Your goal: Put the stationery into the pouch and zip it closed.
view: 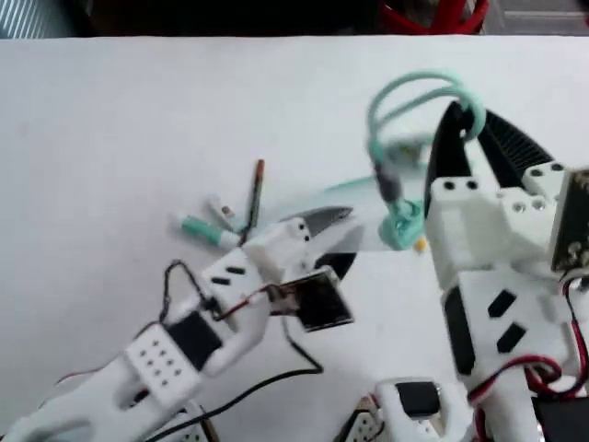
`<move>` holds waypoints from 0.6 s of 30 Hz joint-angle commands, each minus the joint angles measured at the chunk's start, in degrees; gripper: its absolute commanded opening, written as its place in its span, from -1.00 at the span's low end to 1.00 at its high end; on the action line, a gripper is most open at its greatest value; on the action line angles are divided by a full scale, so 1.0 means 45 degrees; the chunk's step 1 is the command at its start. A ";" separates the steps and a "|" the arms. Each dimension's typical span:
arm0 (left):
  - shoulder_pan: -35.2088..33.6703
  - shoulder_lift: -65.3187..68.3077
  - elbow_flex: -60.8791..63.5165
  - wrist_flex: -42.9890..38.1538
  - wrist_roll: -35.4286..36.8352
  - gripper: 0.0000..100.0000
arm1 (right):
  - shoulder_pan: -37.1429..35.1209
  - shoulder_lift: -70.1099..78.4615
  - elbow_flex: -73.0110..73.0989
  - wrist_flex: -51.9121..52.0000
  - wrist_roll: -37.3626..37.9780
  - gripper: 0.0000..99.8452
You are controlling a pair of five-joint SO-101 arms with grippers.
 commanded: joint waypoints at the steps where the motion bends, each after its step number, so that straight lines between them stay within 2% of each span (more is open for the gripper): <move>1: 0.0225 -0.3780 -0.0137 0.0977 0.2911 -0.87 | 0.1201 0.0479 -0.0274 -0.0440 0.0176 -0.96; 5: 0.0225 -0.5773 -0.0078 0.3673 0.3595 -0.86 | 0.2256 0.0967 -0.0176 -0.0733 0.0176 -0.96; 8: -0.0049 -0.6574 0.0078 0.4943 0.3634 -0.87 | 0.2667 0.1436 -0.0156 -0.0694 0.0176 -0.96; 18: -0.2940 -0.8762 0.2442 0.5001 0.3653 -0.86 | 0.4308 0.2608 0.0274 -0.1944 0.0176 -0.96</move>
